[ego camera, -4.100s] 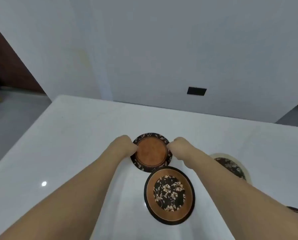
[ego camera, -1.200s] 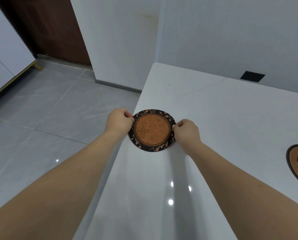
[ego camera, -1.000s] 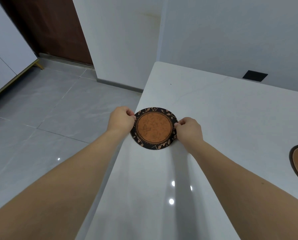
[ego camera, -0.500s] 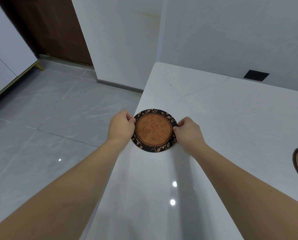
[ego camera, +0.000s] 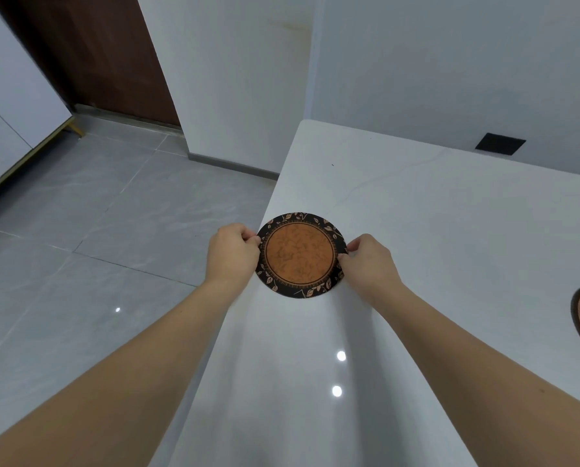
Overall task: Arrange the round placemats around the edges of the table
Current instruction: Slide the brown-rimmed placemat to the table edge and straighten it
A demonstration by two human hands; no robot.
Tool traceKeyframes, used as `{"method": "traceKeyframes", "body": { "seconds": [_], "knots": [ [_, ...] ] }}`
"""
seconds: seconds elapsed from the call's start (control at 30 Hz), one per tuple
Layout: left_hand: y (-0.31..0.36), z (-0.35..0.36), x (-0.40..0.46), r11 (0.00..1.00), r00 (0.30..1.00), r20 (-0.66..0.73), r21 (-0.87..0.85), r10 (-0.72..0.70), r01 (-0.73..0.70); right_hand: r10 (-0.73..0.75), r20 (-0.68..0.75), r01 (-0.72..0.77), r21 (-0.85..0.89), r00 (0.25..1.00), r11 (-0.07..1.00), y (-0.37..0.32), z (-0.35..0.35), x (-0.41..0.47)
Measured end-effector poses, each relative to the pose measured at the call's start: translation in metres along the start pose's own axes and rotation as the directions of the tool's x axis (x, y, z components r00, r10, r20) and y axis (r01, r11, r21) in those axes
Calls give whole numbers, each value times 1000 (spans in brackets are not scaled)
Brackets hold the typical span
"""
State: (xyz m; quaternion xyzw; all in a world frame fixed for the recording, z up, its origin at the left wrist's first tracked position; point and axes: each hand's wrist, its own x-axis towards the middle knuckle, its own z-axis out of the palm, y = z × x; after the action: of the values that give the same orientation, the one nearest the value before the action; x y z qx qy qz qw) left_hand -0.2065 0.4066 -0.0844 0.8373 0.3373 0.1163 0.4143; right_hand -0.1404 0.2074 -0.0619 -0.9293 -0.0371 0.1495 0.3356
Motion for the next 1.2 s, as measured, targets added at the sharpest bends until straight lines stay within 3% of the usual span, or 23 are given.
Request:
{"method": "traceKeyframes", "body": {
  "seconds": [0.7, 0.8, 0.9, 1.03, 1.2],
  "knots": [
    [13, -7, 0, 985, 995, 90, 170, -49, 33, -19, 15, 19, -10, 1000, 1000, 1, 3, -3],
    [17, -9, -4, 955, 995, 90, 287, 46, -70, -28, 13, 27, 20, 1000, 999, 2, 1, -7],
    [21, -11, -14, 893, 962, 24, 366, 271, -260, -83, -44, 84, 15, 996, 996, 7, -9, -17],
    [40, -3, -31, 786, 879, 79, 416, 470, -457, -233, -85, 208, -238, 969, 949, 30, -34, -32],
    [78, 25, -62, 656, 803, 212, 480, 558, -583, -219, -53, 181, -399, 974, 899, 68, -85, -43]
  ]
}}
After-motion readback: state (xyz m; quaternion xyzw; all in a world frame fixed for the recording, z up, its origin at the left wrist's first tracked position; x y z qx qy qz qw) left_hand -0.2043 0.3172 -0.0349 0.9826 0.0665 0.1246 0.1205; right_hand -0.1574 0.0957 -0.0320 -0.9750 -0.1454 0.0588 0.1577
